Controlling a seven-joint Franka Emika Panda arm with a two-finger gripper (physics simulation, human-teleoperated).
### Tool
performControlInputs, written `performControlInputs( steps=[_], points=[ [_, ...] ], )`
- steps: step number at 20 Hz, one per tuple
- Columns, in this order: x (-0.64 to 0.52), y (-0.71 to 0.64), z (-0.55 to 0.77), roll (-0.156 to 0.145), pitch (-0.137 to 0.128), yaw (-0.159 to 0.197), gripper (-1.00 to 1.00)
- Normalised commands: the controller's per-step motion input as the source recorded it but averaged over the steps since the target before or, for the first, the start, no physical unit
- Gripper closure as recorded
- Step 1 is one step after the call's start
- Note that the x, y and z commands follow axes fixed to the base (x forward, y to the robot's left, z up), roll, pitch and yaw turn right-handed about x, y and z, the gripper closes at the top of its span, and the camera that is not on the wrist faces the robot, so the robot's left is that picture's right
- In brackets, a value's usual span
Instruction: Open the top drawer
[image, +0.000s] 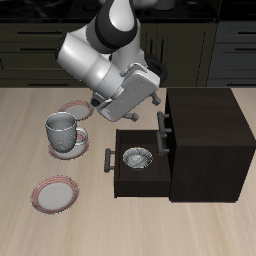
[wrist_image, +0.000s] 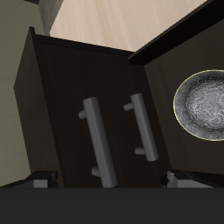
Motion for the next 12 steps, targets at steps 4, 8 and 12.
performControlInputs(
  steps=[4, 8, 12],
  points=[
    [0.00, 0.01, -0.07, 0.008, 0.002, -0.016, -1.00],
    [0.02, 0.03, -0.04, 0.005, -0.003, -0.004, -1.00],
    [0.01, 0.07, -0.05, 0.002, -0.001, -0.013, -1.00]
  ],
)
